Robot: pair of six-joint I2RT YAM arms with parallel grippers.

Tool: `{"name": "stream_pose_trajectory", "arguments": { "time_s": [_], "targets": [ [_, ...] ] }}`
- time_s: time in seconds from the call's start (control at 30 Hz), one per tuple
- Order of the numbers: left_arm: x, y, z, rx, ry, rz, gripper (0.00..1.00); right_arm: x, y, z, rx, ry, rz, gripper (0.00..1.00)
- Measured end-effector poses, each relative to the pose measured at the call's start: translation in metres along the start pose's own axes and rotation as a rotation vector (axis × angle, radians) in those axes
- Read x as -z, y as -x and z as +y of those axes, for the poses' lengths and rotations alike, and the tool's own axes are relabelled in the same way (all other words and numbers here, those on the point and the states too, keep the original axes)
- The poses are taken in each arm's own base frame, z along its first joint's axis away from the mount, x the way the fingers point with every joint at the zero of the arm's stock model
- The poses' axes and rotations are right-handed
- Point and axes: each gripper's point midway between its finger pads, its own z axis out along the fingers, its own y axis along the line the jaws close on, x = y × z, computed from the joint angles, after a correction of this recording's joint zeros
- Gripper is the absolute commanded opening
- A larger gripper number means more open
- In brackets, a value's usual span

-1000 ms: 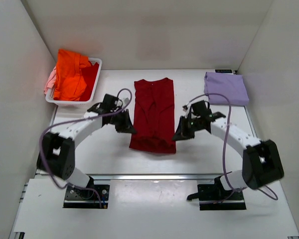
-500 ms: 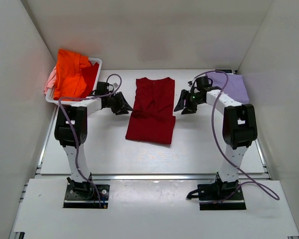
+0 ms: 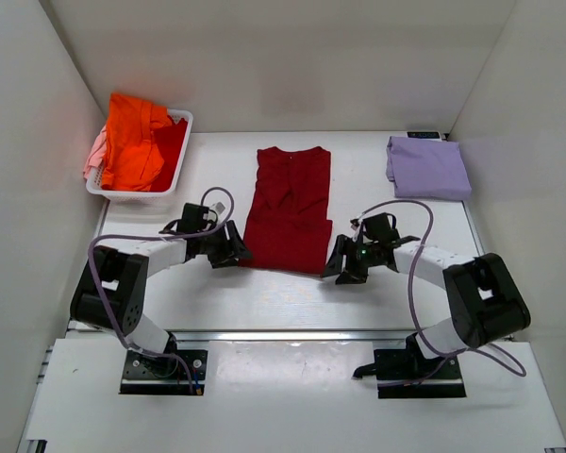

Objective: Fold and stack the t-shirts
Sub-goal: Fold the folded rectangular tshirt in 1/3 of the way, then grab one side of the 2/3 rectangular tshirt with both arms

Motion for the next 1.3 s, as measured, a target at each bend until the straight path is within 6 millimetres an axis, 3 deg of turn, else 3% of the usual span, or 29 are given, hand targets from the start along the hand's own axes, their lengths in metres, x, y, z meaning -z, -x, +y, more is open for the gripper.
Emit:
{"name": "stream_pose_trajectory", "arguments": {
  "time_s": [0.1, 0.23, 0.27, 0.3, 0.33, 0.37, 0.4, 0.47, 0.6, 0.7, 0.93, 1.13, 1.3],
  "targets": [
    [0.002, -0.009, 0.004, -0.027, 0.043, -0.021, 0.67, -0.004, -0.007, 0.009, -0.030, 0.066, -0.018, 0.55],
    [-0.001, -0.004, 0.006, -0.044, 0.073, -0.056, 0.65, -0.013, 0.003, 0.020, -0.047, 0.124, -0.036, 0.54],
    [-0.002, -0.001, 0.006, -0.045, 0.079, -0.067, 0.59, -0.017, 0.007, 0.023, -0.050, 0.136, -0.032, 0.47],
    [-0.004, 0.001, 0.007, -0.045, 0.085, -0.075, 0.46, -0.021, 0.011, 0.026, -0.045, 0.145, -0.030, 0.27],
    [-0.006, 0.003, 0.008, -0.045, 0.097, -0.081, 0.30, -0.026, 0.016, 0.027, -0.036, 0.147, -0.031, 0.01],
    [-0.008, 0.004, 0.010, -0.038, 0.108, -0.085, 0.23, -0.030, 0.020, 0.028, -0.028, 0.146, -0.031, 0.01],
    [-0.011, 0.004, 0.013, -0.036, 0.117, -0.083, 0.11, -0.035, 0.023, 0.028, -0.037, 0.142, -0.024, 0.00],
    [-0.013, 0.003, 0.015, -0.029, 0.120, -0.076, 0.00, -0.040, 0.023, 0.026, -0.039, 0.137, -0.013, 0.00],
    [-0.011, -0.003, 0.013, -0.048, 0.119, -0.074, 0.00, -0.038, 0.021, 0.025, -0.032, 0.126, -0.014, 0.00],
    [-0.002, -0.025, 0.012, -0.079, 0.116, -0.052, 0.00, -0.029, 0.009, 0.023, -0.017, 0.108, -0.004, 0.00],
    [0.031, -0.100, 0.014, -0.141, 0.080, 0.043, 0.00, -0.007, -0.062, 0.018, 0.041, 0.085, 0.094, 0.00],
    [0.057, -0.132, 0.017, -0.132, 0.026, 0.025, 0.00, 0.011, -0.117, 0.024, 0.095, 0.116, 0.167, 0.00],
    [0.066, -0.136, 0.009, -0.095, -0.007, 0.020, 0.00, 0.023, -0.110, 0.025, 0.058, 0.128, 0.154, 0.00]
  ]
}}
